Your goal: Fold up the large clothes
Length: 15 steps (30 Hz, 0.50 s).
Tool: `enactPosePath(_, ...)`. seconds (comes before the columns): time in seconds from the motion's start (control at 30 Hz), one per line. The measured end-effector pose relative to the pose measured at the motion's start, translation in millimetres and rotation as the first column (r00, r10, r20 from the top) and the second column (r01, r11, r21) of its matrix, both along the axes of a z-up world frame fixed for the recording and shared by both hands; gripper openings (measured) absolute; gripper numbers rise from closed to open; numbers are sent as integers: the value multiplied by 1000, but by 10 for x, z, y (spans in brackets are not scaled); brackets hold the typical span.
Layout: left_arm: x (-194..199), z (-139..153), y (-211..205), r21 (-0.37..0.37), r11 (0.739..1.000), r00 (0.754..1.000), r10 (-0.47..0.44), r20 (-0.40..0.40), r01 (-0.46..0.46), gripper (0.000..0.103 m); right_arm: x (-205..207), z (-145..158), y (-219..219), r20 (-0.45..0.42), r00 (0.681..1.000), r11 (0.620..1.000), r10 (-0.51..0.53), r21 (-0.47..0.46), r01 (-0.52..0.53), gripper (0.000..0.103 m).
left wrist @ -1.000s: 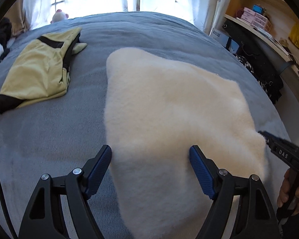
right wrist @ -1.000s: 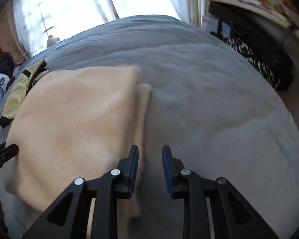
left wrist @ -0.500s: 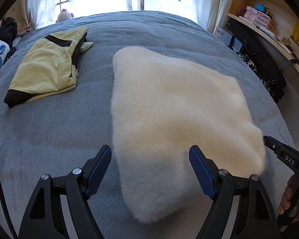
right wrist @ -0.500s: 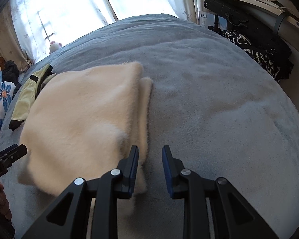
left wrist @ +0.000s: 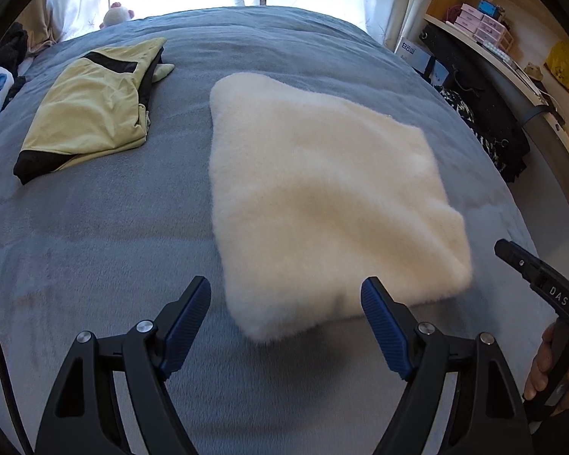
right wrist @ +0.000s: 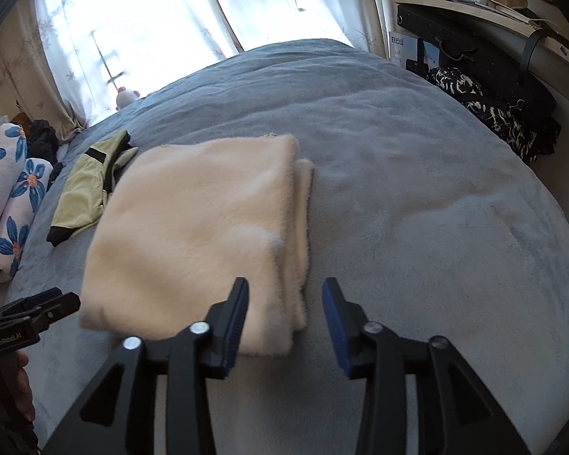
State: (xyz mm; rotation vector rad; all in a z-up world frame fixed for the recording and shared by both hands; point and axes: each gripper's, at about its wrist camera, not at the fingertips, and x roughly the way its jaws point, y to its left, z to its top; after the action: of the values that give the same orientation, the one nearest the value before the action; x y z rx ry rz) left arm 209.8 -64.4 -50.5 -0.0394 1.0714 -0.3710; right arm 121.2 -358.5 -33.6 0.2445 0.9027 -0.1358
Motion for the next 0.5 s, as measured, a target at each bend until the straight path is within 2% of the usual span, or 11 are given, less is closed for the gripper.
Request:
enactPosePath(0.1,-61,46,53,-10,1000,1000,-12,-16,12,86,-83,117,19,26,1000,1000,12,18,-13,59)
enactPosePath(0.27,-72,123,170,-96,995,997,-37,-70,30,89,-146,255,-1,38,999,997,28,69,-31,81)
enactPosePath(0.5,116,204,314,-177,984,989,-46,-137,21,93,-84,266,-163,-12,1000,988,15,151,-13,83)
